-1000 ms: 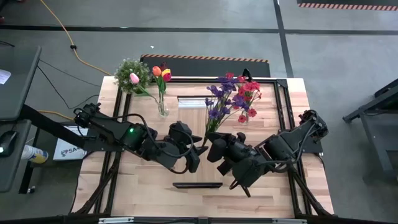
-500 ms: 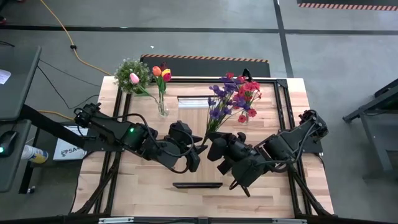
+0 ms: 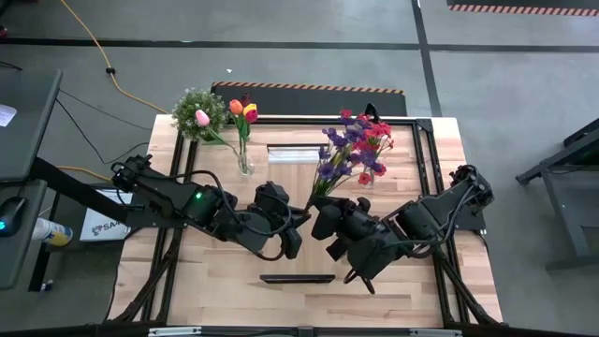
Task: Pick and place flowers into a vace then onto a shelf
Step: Put the purple flowers into the right transparent vase
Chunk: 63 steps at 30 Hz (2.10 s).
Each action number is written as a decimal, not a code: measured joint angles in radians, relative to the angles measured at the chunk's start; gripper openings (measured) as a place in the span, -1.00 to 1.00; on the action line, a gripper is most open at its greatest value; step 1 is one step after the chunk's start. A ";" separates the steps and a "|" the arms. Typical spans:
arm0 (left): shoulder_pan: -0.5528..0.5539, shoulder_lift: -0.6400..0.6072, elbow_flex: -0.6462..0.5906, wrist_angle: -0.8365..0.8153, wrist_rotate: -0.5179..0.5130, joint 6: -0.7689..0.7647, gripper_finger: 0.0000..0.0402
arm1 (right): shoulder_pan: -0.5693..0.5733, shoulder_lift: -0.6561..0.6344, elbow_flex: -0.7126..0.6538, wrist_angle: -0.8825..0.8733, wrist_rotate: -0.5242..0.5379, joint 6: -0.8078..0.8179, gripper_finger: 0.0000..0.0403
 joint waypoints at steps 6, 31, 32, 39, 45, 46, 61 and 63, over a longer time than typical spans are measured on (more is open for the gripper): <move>-0.001 0.000 0.000 0.000 0.013 0.032 -0.79 | -0.001 0.000 0.000 0.000 -0.009 0.004 -0.99; 0.053 -0.001 0.000 -0.077 -0.196 0.042 -0.79 | 0.046 0.000 0.001 0.011 0.108 0.383 -0.40; 0.059 -0.001 0.000 -0.079 -0.200 0.045 -0.79 | 0.046 0.000 0.001 0.010 0.133 0.404 -0.38; 0.097 -0.001 0.000 -0.090 -0.240 0.100 -0.79 | 0.029 -0.032 0.001 -0.037 0.248 0.538 -0.36; 0.106 -0.001 0.000 -0.085 -0.309 0.127 -0.79 | 0.002 -0.101 0.001 -0.071 0.278 0.659 -0.36; 0.106 -0.001 0.000 -0.082 -0.319 0.130 -0.79 | -0.002 -0.115 0.001 -0.072 0.285 0.680 -0.36; 0.105 -0.001 0.000 0.189 -0.337 0.422 -0.79 | -0.116 -0.423 0.000 -0.081 -0.103 1.347 -0.36; 0.105 -0.001 0.000 0.241 -0.329 0.479 -0.79 | -0.154 -0.460 0.000 -0.091 -0.248 1.442 -0.36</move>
